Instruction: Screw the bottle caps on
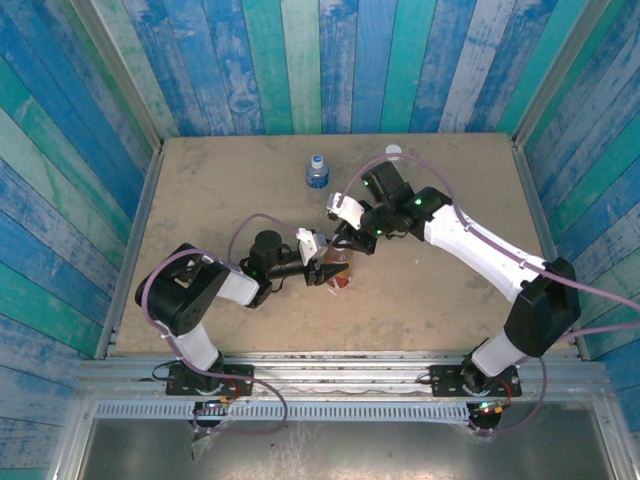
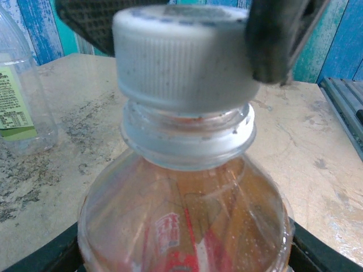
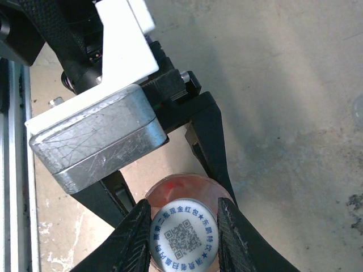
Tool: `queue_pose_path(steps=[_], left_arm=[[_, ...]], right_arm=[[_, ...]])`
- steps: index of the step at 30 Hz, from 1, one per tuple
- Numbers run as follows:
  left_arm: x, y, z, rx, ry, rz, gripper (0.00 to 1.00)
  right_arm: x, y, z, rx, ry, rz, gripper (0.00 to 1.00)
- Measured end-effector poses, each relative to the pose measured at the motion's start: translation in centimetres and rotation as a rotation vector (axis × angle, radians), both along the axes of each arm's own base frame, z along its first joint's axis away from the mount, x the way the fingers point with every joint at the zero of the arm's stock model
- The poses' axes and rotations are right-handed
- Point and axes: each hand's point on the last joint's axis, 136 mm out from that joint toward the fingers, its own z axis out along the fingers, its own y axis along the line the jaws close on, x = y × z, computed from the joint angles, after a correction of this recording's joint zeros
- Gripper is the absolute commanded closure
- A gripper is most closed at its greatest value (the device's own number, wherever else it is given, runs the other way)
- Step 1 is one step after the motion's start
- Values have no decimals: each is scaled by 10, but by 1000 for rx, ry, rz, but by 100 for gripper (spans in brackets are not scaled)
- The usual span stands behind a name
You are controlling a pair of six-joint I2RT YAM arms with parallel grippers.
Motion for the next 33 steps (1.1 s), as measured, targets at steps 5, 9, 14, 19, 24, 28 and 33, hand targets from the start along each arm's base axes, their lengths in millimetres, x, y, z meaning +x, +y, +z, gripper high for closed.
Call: queue_pose_path(steps=[5, 9, 14, 19, 24, 28, 33], left_arm=[[-1, 0, 0, 1, 0, -8, 40], [-2, -1, -1, 0, -1, -12, 41], [-2, 0, -1, 0, 3, -10, 41], [0, 1, -1, -3, 14, -3, 41], [0, 1, -1, -4, 17, -3, 41], [0, 1, -1, -4, 17, -4, 41], [-1, 1, -1, -3, 13, -7, 41]], right_arm=[[-2, -1, -1, 2, -69, -3, 77], [-3, -2, -1, 19, -74, -23, 76], [-1, -1, -2, 60, -50, -86, 76], [3, 1, -3, 95, 1, -162, 76], [3, -2, -4, 130, 31, -232, 75], [3, -2, -5, 154, 58, -296, 74], [2, -3, -5, 195, 44, -379, 74]])
